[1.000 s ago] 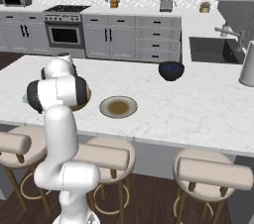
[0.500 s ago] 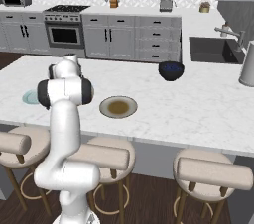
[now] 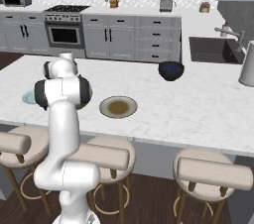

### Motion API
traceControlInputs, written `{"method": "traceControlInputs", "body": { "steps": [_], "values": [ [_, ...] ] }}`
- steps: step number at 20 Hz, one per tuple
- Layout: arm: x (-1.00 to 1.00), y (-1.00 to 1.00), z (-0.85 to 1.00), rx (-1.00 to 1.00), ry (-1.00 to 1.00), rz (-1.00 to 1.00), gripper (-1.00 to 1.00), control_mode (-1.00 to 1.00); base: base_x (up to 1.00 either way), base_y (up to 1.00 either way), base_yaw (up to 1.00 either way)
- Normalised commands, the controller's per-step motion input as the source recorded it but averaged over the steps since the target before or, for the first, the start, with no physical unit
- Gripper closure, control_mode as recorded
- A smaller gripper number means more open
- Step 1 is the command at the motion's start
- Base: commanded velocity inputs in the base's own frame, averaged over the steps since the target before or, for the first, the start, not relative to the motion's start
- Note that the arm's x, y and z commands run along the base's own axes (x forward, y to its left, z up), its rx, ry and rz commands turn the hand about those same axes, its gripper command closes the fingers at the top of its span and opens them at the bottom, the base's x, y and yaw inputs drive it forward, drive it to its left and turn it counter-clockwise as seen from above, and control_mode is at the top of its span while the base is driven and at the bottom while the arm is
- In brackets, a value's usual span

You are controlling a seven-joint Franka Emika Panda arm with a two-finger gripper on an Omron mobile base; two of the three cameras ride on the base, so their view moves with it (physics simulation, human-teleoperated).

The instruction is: Pick the chicken drumstick and mushroom from their plates and place them in the bowl. Then put the bowl in the fridge.

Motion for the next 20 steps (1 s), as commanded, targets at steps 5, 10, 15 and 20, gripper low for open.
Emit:
{"method": "traceControlInputs", "body": {
  "steps": [5, 10, 15, 20],
  "values": [
    [-0.36, -0.18, 0.13, 0.0, 0.0, 0.0, -1.0, -1.0, 0.0, 0.0, 0.0],
    [-0.34, -0.32, 0.54, 0.01, -0.05, 0.02, -1.0, -1.0, 0.0, 0.0, 0.0],
    [-0.51, -0.48, 0.48, 0.03, -0.03, 0.0, -1.0, -1.0, 0.0, 0.0, 0.0],
    [-0.22, -0.6, 0.08, 0.06, 0.0, 0.0, -1.0, -1.0, 0.0, 0.0, 0.0]
  ]
}}
